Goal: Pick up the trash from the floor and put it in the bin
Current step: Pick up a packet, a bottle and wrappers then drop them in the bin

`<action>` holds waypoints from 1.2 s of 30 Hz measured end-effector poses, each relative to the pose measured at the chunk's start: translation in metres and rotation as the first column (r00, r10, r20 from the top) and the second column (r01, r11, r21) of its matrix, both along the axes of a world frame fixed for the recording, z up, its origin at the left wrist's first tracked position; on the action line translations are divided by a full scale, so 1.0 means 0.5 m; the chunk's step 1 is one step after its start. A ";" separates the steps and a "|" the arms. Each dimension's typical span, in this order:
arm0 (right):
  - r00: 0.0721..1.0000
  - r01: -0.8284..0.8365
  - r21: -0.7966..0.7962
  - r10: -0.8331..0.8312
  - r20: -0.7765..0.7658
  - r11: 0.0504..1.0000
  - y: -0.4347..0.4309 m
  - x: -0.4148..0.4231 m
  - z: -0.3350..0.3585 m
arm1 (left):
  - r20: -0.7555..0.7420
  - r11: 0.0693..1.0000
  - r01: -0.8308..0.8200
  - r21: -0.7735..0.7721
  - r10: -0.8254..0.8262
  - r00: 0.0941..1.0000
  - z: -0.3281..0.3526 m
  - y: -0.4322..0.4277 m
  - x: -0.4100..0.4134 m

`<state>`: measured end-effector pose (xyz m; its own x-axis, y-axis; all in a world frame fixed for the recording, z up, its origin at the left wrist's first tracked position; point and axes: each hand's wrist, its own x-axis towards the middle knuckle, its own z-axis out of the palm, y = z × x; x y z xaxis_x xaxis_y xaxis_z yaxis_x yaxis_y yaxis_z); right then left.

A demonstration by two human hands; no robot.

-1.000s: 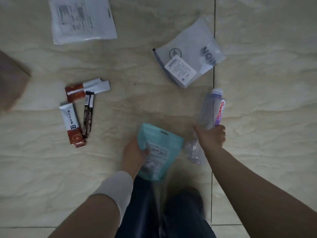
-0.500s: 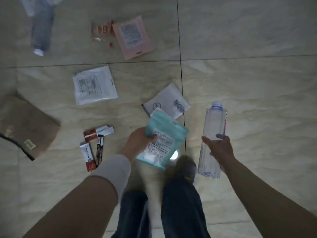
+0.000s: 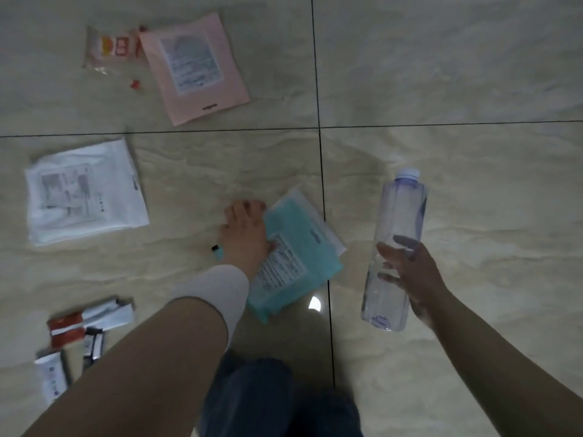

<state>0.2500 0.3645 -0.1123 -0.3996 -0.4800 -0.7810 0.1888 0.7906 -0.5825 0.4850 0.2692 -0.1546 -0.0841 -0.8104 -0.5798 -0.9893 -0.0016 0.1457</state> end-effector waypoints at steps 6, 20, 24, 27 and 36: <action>1.000 0.012 -0.003 -0.012 0.005 1.000 -0.039 0.037 -0.033 | -0.282 0.945 -0.184 0.270 0.260 0.924 -0.008 0.015 0.040; 0.882 -0.469 0.150 0.469 0.036 0.870 -0.010 0.312 0.225 | -0.425 0.384 -0.780 0.495 0.889 0.169 0.298 0.350 0.383; 0.722 -0.692 0.079 0.691 0.044 0.718 0.004 0.433 0.232 | -0.373 0.209 -0.887 0.411 0.927 0.045 0.309 0.453 0.515; 0.637 -0.771 0.030 0.767 0.080 0.636 0.018 0.525 0.202 | -0.368 0.090 -0.916 0.391 0.927 -0.066 0.287 0.519 0.596; -0.055 -0.997 0.072 0.939 -0.340 -0.033 0.004 0.808 -0.004 | -0.400 -0.114 -0.885 0.451 0.861 -0.314 0.126 0.629 0.763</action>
<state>0.6540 0.3663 -0.1142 0.4567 -0.6272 -0.6309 -0.8313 -0.0484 -0.5537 0.8665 0.5838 -0.0917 0.5451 -0.2675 -0.7946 0.3620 -0.7798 0.5108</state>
